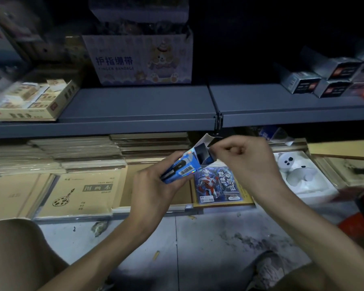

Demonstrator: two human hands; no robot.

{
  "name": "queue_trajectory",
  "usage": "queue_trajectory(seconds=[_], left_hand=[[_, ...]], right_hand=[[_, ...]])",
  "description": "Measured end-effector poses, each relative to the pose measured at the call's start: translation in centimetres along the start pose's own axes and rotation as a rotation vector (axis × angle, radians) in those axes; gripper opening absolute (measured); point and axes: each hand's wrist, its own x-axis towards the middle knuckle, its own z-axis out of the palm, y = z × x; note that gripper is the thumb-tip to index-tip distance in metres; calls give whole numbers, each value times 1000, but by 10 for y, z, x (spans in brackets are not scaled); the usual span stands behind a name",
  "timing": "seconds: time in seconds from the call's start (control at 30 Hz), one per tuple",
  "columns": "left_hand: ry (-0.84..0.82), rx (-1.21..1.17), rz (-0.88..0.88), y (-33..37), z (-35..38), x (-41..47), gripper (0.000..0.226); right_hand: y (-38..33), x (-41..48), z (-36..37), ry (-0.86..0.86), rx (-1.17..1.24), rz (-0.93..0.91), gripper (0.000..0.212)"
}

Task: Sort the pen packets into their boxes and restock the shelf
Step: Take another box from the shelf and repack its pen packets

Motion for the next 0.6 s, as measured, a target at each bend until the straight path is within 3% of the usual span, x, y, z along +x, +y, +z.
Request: queue_trajectory(seconds=[0.1, 0.2, 0.27, 0.33, 0.43, 0.6], left_hand=[[-3, 0, -33, 4, -6, 4, 48], [-11, 8, -41, 5, -7, 4, 49], [-16, 17, -38, 5, -5, 3, 53], [-21, 58, -3, 5, -3, -1, 57], [-2, 73, -2, 5, -1, -5, 58], [-6, 132, -16, 8, -3, 1, 52]], right_hand=[[-15, -15, -2, 205, 7, -229, 21], [-30, -35, 10, 112, -178, -375, 21], [-28, -39, 21, 26, -381, -348, 30], [-25, -38, 24, -4, -465, -307, 26], [-20, -33, 22, -32, -338, -226, 22], [-20, -28, 12, 21, -129, -250, 13]])
